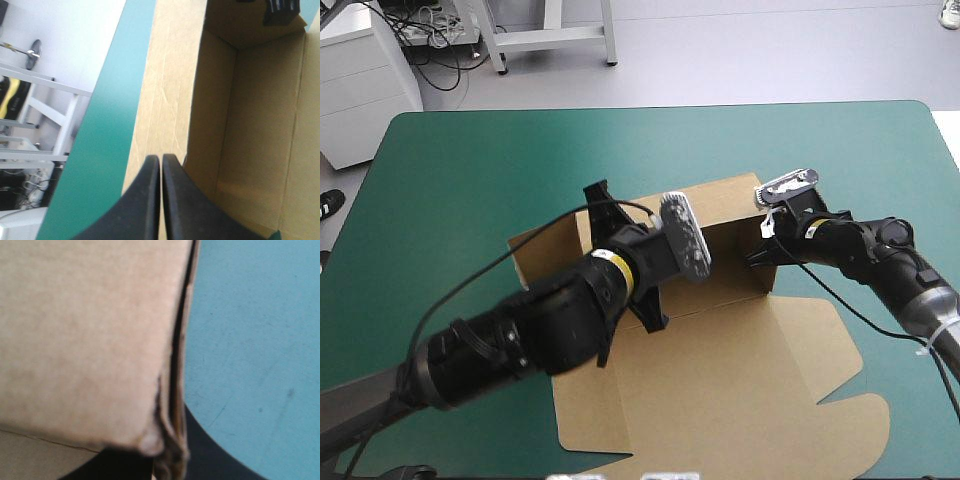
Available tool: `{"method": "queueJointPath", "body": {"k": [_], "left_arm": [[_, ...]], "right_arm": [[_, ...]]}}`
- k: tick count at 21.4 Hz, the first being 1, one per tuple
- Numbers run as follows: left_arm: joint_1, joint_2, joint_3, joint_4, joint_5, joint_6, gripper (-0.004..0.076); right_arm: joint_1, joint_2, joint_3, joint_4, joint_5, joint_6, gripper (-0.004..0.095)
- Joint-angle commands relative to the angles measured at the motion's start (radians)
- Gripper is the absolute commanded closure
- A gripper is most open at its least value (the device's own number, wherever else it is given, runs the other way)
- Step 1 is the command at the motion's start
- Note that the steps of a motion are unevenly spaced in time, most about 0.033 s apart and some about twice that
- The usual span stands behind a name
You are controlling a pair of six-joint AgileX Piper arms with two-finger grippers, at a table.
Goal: Fold the box
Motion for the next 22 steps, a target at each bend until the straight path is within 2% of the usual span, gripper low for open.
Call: {"method": "queueJointPath", "body": {"k": [1, 5, 12, 14, 18, 22], "left_arm": [[0.140, -0.041, -0.130, -0.167, -0.002, 0.105, 0.0731], [0.443, -0.052, -0.188, -0.427, -0.010, 0.161, 0.0731], [0.801, -0.153, -0.160, -0.621, -0.011, 0.213, 0.0731], [0.904, -0.215, -0.105, -0.633, -0.038, 0.201, 0.0731], [1.031, -0.413, 0.163, -0.657, -0.191, 0.178, 0.0731], [1.044, -0.538, 0.349, -0.583, -0.199, 0.173, 0.0732]], "right_arm": [[-0.031, -0.027, -0.069, -0.019, -0.004, 0.005, 0.0931], [-0.033, -0.027, -0.112, -0.016, 0.033, 0.005, 0.0931], [-0.033, -0.027, -0.112, -0.008, 0.047, 0.007, 0.0931], [-0.033, -0.027, -0.112, -0.008, 0.053, 0.007, 0.0931], [-0.033, -0.027, -0.112, 0.017, 0.079, 0.015, 0.0931], [-0.033, -0.027, -0.132, 0.024, 0.122, 0.036, 0.0931]]}}
